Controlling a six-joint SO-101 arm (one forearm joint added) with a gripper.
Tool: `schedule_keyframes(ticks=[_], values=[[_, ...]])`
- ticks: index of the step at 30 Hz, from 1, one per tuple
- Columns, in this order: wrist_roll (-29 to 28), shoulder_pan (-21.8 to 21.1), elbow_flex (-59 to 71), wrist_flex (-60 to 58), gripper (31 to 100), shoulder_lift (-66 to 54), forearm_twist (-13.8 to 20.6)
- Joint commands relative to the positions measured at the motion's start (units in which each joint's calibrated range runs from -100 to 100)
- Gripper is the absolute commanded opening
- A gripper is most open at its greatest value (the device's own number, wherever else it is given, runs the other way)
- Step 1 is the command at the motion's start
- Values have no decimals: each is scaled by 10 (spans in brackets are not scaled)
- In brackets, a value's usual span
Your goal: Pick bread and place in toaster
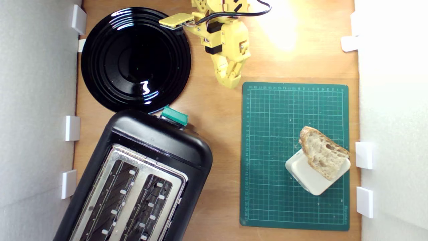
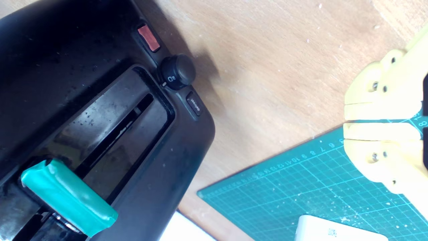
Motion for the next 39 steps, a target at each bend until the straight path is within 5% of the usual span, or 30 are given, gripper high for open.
schedule_keyframes(ticks=[1,39], values=[[1,4,2,-1,309,-3,0],[3,-2,1,-1,314,-3,-1]])
